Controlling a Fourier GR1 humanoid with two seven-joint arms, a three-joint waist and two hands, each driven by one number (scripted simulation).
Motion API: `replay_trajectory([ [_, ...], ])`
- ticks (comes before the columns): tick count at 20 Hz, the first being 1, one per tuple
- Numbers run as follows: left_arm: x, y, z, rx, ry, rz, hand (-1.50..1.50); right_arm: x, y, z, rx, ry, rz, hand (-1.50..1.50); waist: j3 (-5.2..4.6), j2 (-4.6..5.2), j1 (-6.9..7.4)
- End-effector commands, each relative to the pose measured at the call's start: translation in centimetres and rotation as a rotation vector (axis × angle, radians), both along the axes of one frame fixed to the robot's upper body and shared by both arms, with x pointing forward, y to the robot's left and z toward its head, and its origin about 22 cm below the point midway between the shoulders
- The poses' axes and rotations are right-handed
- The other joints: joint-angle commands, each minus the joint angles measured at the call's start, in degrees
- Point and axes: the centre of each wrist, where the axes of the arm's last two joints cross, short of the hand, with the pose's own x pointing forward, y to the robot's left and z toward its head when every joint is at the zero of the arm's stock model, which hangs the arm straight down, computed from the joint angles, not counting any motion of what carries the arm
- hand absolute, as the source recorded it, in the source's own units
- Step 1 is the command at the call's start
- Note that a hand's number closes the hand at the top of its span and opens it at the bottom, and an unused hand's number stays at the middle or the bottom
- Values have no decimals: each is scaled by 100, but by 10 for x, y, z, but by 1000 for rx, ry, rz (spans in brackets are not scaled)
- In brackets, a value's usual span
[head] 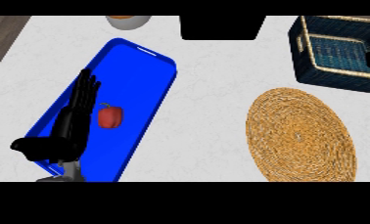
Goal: Pick the can from the placemat and place it in the basket
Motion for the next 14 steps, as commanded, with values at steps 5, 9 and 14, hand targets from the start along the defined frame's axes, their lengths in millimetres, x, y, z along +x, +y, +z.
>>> replay_trajectory([
  [5, 15, -24, 0, -5, 8, 3, 0, 18, -13, -29, 26, -2, -12, 150, 2, 6, -7],
  [9, -1, -2, 14, -12, 11, 4, 0, -1, -21, -45, 78, 1, -16, 150, 1, -10, -19],
  [14, 1, 2, 6, 2, 10, 6, 0, 18, -49, -41, 107, 22, -117, 150, 3, 8, 29],
])
